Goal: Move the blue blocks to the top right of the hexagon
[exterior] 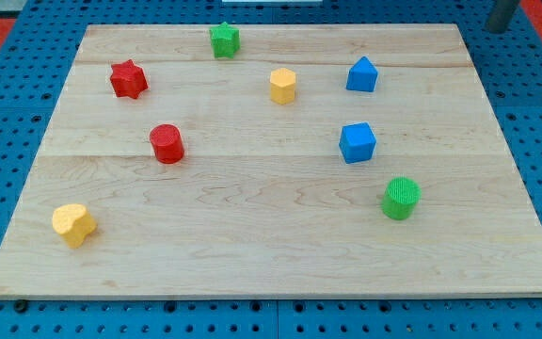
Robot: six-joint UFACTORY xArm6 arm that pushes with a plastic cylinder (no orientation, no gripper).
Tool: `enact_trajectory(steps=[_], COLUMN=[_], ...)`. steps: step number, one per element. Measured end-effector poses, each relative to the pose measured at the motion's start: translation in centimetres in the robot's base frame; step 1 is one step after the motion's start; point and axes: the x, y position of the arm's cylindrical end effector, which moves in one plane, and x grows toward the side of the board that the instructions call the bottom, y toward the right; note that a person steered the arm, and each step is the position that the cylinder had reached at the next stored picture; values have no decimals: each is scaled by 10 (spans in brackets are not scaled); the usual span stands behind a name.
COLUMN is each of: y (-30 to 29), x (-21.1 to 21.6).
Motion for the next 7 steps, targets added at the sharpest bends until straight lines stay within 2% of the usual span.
enact_trajectory(steps=[1, 2, 3, 4, 5, 6, 7], y=[0, 3, 0, -7, -70, -114, -138], x=[0, 24, 100, 111, 221, 274, 265])
